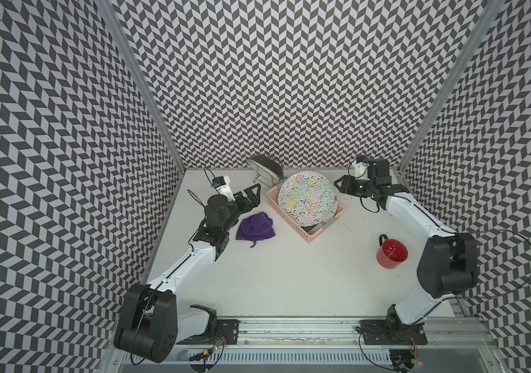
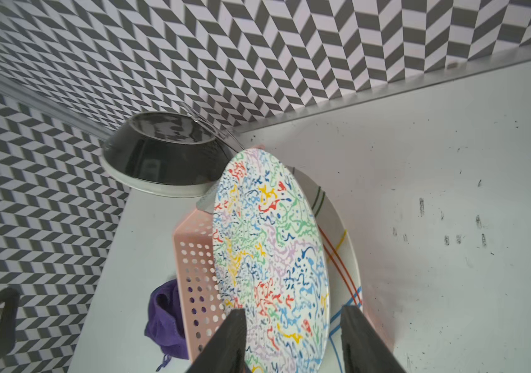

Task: Wipe the wet plate dry
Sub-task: Pick up the plate from the bin, then pick up the towel at the center of the board.

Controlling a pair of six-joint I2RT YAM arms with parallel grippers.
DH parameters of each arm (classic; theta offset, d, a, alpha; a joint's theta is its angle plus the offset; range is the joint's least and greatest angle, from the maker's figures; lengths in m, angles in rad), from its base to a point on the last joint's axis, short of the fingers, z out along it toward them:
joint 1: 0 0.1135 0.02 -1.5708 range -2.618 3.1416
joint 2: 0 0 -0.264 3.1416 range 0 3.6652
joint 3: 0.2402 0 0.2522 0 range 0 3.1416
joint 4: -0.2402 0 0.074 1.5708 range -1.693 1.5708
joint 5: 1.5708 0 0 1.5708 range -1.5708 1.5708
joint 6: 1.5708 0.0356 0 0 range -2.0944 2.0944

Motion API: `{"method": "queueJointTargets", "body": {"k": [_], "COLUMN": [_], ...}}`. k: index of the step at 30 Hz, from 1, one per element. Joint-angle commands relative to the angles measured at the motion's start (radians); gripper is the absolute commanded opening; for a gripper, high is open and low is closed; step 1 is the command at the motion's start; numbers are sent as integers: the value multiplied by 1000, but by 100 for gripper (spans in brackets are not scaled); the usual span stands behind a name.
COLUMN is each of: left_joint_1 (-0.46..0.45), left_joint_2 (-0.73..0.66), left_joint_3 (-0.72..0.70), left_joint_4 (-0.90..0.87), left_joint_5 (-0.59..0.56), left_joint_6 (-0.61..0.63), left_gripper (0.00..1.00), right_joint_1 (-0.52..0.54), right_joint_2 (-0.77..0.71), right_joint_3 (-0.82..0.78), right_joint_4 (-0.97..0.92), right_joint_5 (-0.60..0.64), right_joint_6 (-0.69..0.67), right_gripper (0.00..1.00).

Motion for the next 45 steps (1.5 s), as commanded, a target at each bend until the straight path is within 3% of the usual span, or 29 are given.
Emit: {"method": "queueJointTargets", "body": {"k": [1, 7, 14, 18, 24, 28, 32, 35, 40, 45], "left_joint_1": [5, 5, -9, -21, -41, -45, -43, -42, -47, -63], "left_joint_2": [70, 261, 452, 504, 519, 489, 412, 310, 206, 266], "left_joint_3": [52, 156, 200, 227, 239, 213, 176, 138, 131, 169], "left_joint_4": [-138, -198, -118, -65, -20, -15, -59, -135, -341, -480], "left_joint_5": [67, 136, 247, 292, 314, 297, 251, 166, -11, -234], "left_joint_6": [-120, -126, -126, -150, -163, -158, -135, -79, 115, 227], "left_gripper": [94, 77, 49, 47, 47, 47, 49, 53, 55, 55], "right_joint_1": [29, 64, 103, 132, 139, 148, 135, 123, 93, 90], "right_joint_2": [107, 250, 188, 116, 75, 99, 124, 106, -56, -247], "right_joint_3": [97, 219, 201, 129, -43, -84, -82, -46, -53, -115], "right_joint_4": [-27, -61, -48, -52, 222, 329, 323, 270, 272, 282], "right_joint_5": [-4, -41, -78, -56, -304, -321, -300, -298, -236, -147], "right_joint_6": [-6, -14, -4, 0, 133, 207, 205, 171, 160, 171], "right_gripper": [57, 58, 50, 58, 45, 41, 23, 1, 0, 0]}}
